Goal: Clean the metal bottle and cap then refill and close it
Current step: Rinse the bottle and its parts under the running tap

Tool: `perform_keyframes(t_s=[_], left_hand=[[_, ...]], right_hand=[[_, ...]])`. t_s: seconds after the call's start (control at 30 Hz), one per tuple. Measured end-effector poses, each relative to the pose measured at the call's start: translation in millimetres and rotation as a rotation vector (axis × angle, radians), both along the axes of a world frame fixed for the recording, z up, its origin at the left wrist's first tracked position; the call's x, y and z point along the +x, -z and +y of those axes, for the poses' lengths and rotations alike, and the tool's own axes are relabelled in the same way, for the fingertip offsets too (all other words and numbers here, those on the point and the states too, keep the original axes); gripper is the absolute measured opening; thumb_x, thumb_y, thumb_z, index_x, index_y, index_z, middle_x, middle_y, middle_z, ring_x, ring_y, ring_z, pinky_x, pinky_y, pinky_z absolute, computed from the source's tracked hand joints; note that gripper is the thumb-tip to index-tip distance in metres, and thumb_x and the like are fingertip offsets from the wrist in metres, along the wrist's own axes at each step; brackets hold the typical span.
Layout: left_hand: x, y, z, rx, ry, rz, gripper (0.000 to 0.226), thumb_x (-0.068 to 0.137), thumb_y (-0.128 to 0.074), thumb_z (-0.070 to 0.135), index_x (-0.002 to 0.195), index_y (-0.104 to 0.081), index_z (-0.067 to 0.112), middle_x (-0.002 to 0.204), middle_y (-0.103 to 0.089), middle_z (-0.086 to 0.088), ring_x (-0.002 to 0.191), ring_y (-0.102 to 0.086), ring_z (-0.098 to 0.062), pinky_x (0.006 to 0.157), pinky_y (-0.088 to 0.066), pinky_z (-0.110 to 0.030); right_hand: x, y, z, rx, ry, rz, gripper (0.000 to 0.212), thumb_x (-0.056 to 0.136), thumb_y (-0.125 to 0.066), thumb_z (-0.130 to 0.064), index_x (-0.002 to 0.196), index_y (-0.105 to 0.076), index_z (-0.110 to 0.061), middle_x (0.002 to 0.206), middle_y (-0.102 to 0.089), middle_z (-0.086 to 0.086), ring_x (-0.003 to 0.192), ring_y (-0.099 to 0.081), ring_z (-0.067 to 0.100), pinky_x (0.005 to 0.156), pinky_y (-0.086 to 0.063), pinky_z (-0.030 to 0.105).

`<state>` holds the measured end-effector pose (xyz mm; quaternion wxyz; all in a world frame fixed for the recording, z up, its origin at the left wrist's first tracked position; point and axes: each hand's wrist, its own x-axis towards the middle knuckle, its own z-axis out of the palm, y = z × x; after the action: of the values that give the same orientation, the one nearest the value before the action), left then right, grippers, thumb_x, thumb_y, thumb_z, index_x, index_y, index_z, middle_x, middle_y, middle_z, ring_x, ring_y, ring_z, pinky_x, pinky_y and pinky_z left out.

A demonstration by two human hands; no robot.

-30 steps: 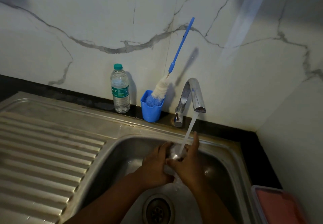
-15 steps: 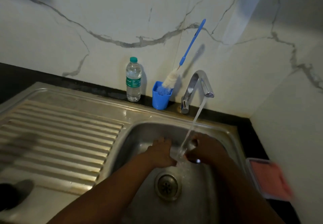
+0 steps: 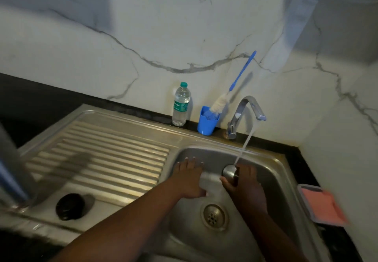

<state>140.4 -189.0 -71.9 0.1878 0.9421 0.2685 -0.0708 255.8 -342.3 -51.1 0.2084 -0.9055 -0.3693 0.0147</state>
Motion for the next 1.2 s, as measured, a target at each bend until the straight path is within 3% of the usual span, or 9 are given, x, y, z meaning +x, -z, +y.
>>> perform_keyframes(t_s=[0.13,0.33,0.47,0.57,0.73,0.83,0.97,1.1,1.2], left_hand=[[-35,1,13,0.024,-0.153,0.079,0.104,0.082,-0.063,0.06,0.156,-0.003,0.02,0.163,0.007,-0.014,0.15,0.006,-0.037,0.119,-0.001,-0.052],[-101,-15,25,0.057,-0.4,0.019,0.09,0.083,-0.063,0.059,0.154,-0.018,0.025,0.163,0.003,-0.013,0.15,0.006,-0.035,0.12,-0.003,-0.049],[-165,-30,28,0.13,-0.553,-0.064,0.071,0.087,-0.061,0.05,0.149,-0.031,0.031,0.162,-0.007,-0.008,0.149,-0.004,-0.03,0.119,-0.009,-0.047],[-214,-34,24,0.162,-0.669,-0.075,0.075,0.086,-0.059,0.059,0.149,-0.029,0.032,0.162,-0.009,-0.008,0.149,-0.006,-0.03,0.118,-0.011,-0.047],[-277,-16,6,0.037,-0.862,-0.105,0.11,0.074,-0.069,0.067,0.155,-0.006,0.029,0.163,-0.002,-0.005,0.149,0.0,-0.033,0.119,-0.01,-0.052],[-293,-7,-1,0.043,-0.908,-0.153,0.112,0.073,-0.07,0.066,0.155,-0.007,0.025,0.162,-0.008,-0.003,0.148,-0.007,-0.03,0.117,-0.013,-0.05],[-295,3,3,0.05,-0.898,-0.197,0.11,0.073,-0.068,0.068,0.156,-0.009,0.027,0.162,-0.013,-0.002,0.148,-0.01,-0.029,0.116,-0.013,-0.049],[-288,9,14,0.042,-0.846,-0.202,0.095,0.075,-0.067,0.066,0.151,-0.023,0.03,0.156,-0.031,0.0,0.145,-0.021,-0.025,0.115,-0.012,-0.047],[-280,-4,27,0.031,-0.785,-0.253,0.052,0.077,-0.071,0.05,0.123,-0.052,0.032,0.125,-0.058,0.005,0.126,-0.049,-0.02,0.111,-0.023,-0.045]], right_hand=[[-5,13,8,-0.25,-0.032,0.041,0.04,0.081,-0.065,-0.039,0.114,-0.045,-0.029,0.113,-0.05,-0.004,0.087,-0.058,0.012,0.072,-0.053,0.029],[-76,-38,59,-0.078,-0.573,0.213,0.052,0.073,-0.076,-0.034,0.117,-0.049,-0.029,0.11,-0.05,-0.008,0.097,-0.055,0.01,0.079,-0.045,0.027],[-133,-31,82,-0.063,-0.84,0.343,0.057,0.063,-0.082,-0.029,0.11,-0.051,-0.028,0.104,-0.048,-0.007,0.091,-0.054,0.01,0.079,-0.047,0.026],[-163,-16,90,-0.122,-0.969,0.3,0.051,0.062,-0.08,-0.034,0.099,-0.045,-0.039,0.107,-0.047,-0.007,0.091,-0.054,0.01,0.076,-0.049,0.025],[-190,-4,101,-0.182,-1.032,0.259,0.055,0.071,-0.073,-0.029,0.121,-0.049,-0.03,0.118,-0.044,-0.003,0.096,-0.054,0.014,0.074,-0.046,0.02],[-196,5,109,-0.2,-1.027,0.254,0.059,0.069,-0.07,-0.035,0.123,-0.047,-0.033,0.119,-0.046,-0.004,0.103,-0.055,0.015,0.086,-0.048,0.029],[-198,16,114,-0.255,-1.04,0.234,0.056,0.07,-0.069,-0.04,0.121,-0.045,-0.037,0.123,-0.047,-0.005,0.103,-0.054,0.014,0.087,-0.046,0.028],[-194,9,115,-0.225,-1.024,0.27,0.066,0.076,-0.064,-0.057,0.134,-0.039,-0.036,0.123,-0.046,-0.011,0.108,-0.05,0.01,0.084,-0.039,0.024],[-179,6,119,-0.184,-0.926,0.305,0.072,0.077,-0.06,-0.064,0.138,-0.034,-0.038,0.135,-0.045,-0.01,0.121,-0.046,0.012,0.095,-0.04,0.029]])
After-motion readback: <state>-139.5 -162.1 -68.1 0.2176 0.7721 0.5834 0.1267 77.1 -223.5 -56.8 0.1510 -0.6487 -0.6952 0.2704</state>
